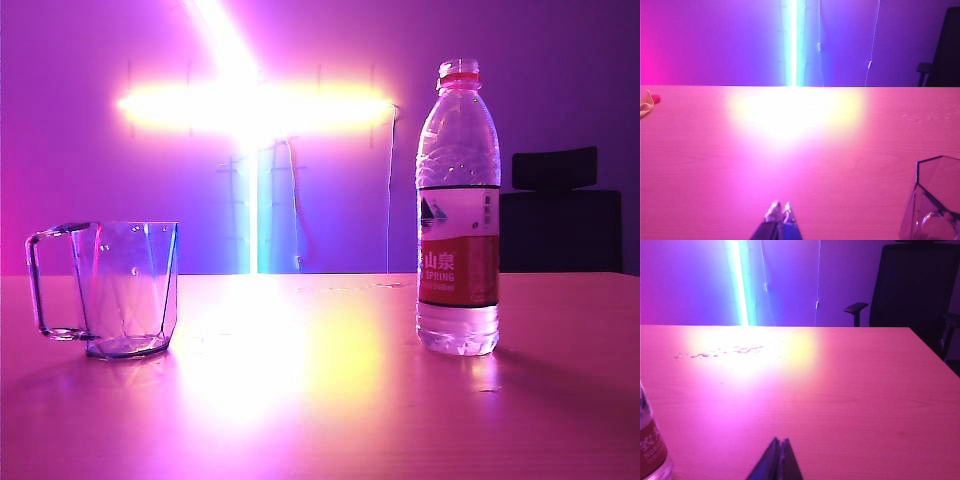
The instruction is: Pick up the mineral water bottle on the table and pour water into the mug until it's half full.
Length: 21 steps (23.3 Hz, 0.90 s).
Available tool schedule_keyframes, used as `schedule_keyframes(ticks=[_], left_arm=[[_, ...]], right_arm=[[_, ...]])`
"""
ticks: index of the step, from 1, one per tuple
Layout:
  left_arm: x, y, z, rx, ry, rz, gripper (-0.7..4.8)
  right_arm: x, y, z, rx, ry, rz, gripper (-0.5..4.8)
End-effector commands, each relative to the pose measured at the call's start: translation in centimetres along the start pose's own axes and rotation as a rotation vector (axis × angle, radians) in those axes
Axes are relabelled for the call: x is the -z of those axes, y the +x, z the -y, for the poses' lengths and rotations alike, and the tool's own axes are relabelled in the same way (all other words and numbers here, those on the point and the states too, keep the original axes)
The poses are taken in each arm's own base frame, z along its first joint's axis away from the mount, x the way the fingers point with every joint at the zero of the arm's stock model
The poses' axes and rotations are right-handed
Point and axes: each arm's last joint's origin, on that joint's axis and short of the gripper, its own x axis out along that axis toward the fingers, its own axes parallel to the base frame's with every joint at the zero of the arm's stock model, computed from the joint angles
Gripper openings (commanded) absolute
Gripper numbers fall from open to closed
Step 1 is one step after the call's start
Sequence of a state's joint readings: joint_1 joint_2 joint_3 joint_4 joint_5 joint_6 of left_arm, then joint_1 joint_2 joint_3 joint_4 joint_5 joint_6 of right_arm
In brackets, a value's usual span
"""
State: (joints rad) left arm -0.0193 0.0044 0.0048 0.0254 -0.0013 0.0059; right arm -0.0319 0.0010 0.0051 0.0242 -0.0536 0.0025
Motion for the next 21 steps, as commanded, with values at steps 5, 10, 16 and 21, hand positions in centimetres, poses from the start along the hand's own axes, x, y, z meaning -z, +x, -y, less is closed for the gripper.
schedule_keyframes(ticks=[5, 10, 16, 21], left_arm=[[-0.2, 0.0, 0.0, 0.002, -0.003, 0.012, -0.02], [-0.2, 0.0, 0.0, 0.002, -0.003, 0.012, -0.02], [-0.2, 0.0, 0.1, 0.016, -0.003, 0.012, -0.02], [-0.2, -0.1, 1.6, 0.160, -0.008, 0.012, -0.02]], right_arm=[[0.0, 0.0, 0.0, -0.003, -0.004, 0.014, -0.01], [0.0, 0.0, -0.1, -0.023, -0.004, 0.014, -0.01], [-0.2, 0.0, -0.3, -0.118, 0.047, 0.032, -0.01], [-1.0, -0.1, -0.5, -0.182, 0.340, 0.069, 0.01]])
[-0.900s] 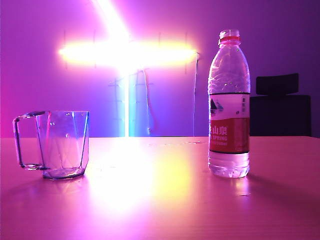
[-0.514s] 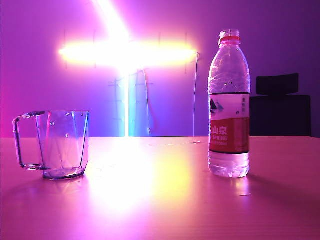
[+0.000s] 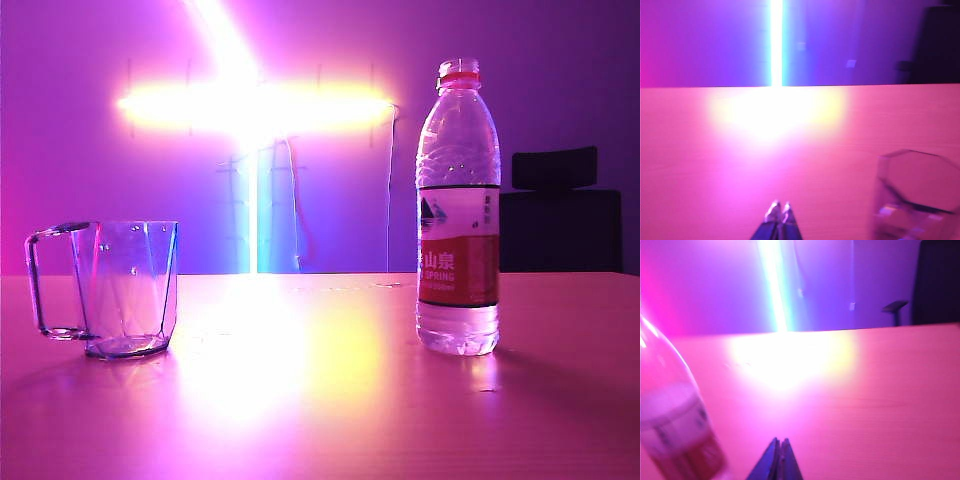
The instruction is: Pick up the mineral water bottle on the table and pour water into the mug until it's half full.
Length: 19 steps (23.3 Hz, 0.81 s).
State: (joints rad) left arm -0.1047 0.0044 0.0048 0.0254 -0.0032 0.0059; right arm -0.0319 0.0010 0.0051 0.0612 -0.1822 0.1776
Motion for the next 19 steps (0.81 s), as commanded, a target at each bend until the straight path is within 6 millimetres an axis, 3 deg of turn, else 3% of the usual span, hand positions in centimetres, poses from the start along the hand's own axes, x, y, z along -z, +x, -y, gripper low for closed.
schedule_keyframes(ticks=[1, 3, 7, 9, 11, 12, 13, 15, 19], left_arm=[[-0.2, -0.1, 1.2, 0.119, -0.007, 0.012, -0.02], [-0.2, -0.3, 2.5, 0.260, -0.010, 0.009, -0.02], [0.0, -0.8, 4.2, 0.442, -0.010, -0.018, -0.02], [0.2, -0.9, 4.9, 0.510, -0.004, -0.042, -0.02], [0.4, -1.0, 5.4, 0.557, 0.004, -0.071, -0.02], [0.5, -1.1, 5.6, 0.576, 0.008, -0.084, -0.02], [0.6, -1.1, 5.7, 0.589, 0.011, -0.093, -0.02], [0.7, -1.2, 5.9, 0.608, 0.015, -0.105, -0.02], [0.8, -1.2, 5.9, 0.610, 0.016, -0.108, -0.02]], right_arm=[[-0.7, 0.0, -0.3, -0.086, 0.177, 0.059, 0.02], [-1.3, -0.2, -0.8, -0.195, 0.162, 0.066, 0.23], [-2.5, -0.5, -1.2, -0.236, 0.158, 0.036, 0.28], [-3.3, -0.6, -1.3, -0.236, 0.148, 0.033, 1.06], [-4.2, -0.8, -1.6, -0.253, 0.141, 0.054, 2.63], [-4.8, -0.8, -1.7, -0.266, 0.133, 0.077, 3.81], [-5.2, -0.9, -1.8, -0.273, 0.129, 0.090, 4.51], [-5.8, -0.7, -2.0, -0.287, 0.100, 0.091, 4.79], [-4.1, 1.7, -2.5, -0.361, -0.015, -0.094, 4.79]])
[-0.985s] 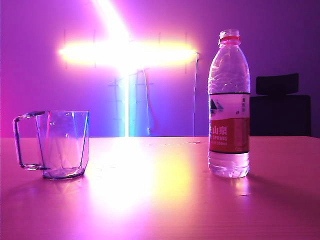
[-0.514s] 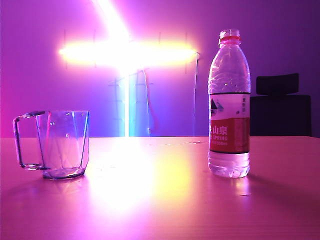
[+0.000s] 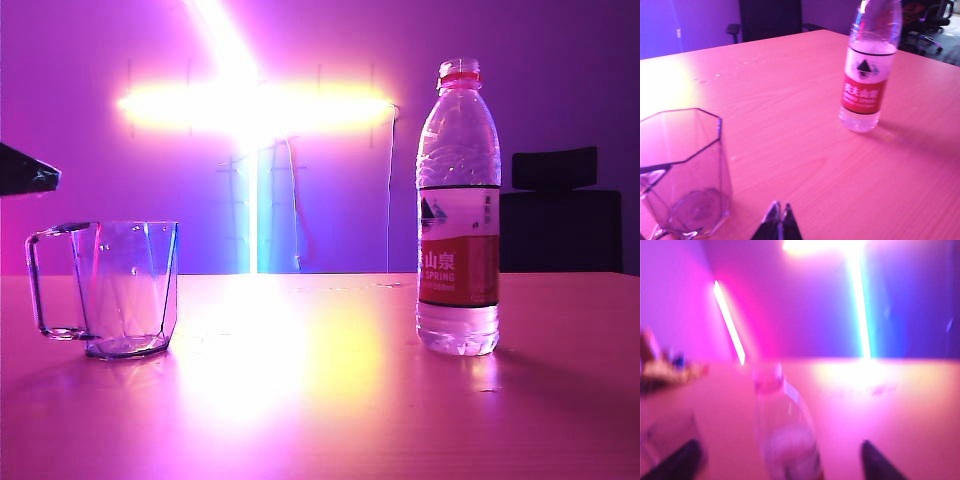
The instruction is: Pick up the mineral water bottle on the table and pour water into the mug until it's half full.
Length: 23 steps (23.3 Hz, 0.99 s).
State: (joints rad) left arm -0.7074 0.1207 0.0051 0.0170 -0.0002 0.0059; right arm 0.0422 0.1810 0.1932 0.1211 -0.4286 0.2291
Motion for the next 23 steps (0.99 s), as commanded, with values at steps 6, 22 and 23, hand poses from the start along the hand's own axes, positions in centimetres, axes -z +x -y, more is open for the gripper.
schedule_keyframes(ticks=[6, 22, 23], left_arm=[[-0.2, 0.0, 0.0, 0.003, -0.003, 0.010, -0.02], [-0.2, 0.0, 0.0, 0.003, -0.003, 0.010, -0.02], [-0.2, 0.0, 0.0, 0.003, -0.003, 0.010, -0.02]], right_arm=[[4.9, 6.8, -0.4, -0.126, -0.144, -0.267, 4.79], [10.9, 14.1, 1.5, -0.128, -0.068, -0.213, 4.79], [10.9, 14.2, 1.5, -0.127, -0.068, -0.213, 4.79]])
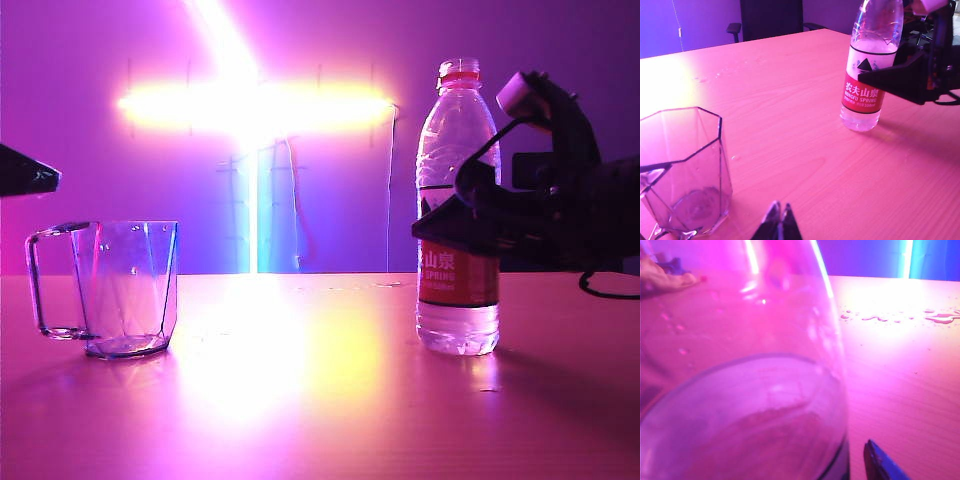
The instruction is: Pick up the mineral water bottle on the table and pour water into the mug until it's half full.
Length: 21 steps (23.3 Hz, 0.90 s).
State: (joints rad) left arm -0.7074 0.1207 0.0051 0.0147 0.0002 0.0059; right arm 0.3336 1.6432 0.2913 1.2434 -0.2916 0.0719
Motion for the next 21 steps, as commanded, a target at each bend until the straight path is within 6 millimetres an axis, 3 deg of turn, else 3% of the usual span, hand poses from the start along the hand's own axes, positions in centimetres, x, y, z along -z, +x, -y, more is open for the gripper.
schedule_keyframes(ticks=[1, 3, 6, 8, 13, 17, 21], left_arm=[[-0.2, 0.0, 0.0, 0.003, -0.003, 0.013, -0.02], [-0.2, -0.1, 0.0, 0.003, -0.003, 0.017, -0.02], [-0.3, -0.1, 0.0, 0.003, -0.003, 0.023, -0.02], [-0.4, -0.2, 0.0, 0.003, -0.003, 0.033, -0.02], [-0.4, -0.2, 0.0, -0.001, -0.003, 0.037, -0.02], [-0.4, -0.2, -0.3, -0.015, -0.005, 0.037, -0.02], [-0.6, -0.6, -1.7, -0.151, -0.014, 0.063, -0.02]], right_arm=[[-0.3, 0.4, 0.0, -0.006, -0.001, 0.028, 4.79], [-0.4, 0.4, 0.1, -0.006, -0.001, 0.028, 4.60], [-0.4, 0.4, 0.1, -0.006, -0.002, 0.030, 2.98], [-0.4, 0.4, 0.0, -0.007, -0.002, 0.029, 2.51], [-0.7, 0.4, 0.0, -0.008, -0.013, 0.056, 2.28], [-2.2, 0.4, -0.1, -0.017, -0.061, 0.162, 2.28], [-4.4, 1.8, -1.0, -0.049, -0.182, 0.128, 2.29]])
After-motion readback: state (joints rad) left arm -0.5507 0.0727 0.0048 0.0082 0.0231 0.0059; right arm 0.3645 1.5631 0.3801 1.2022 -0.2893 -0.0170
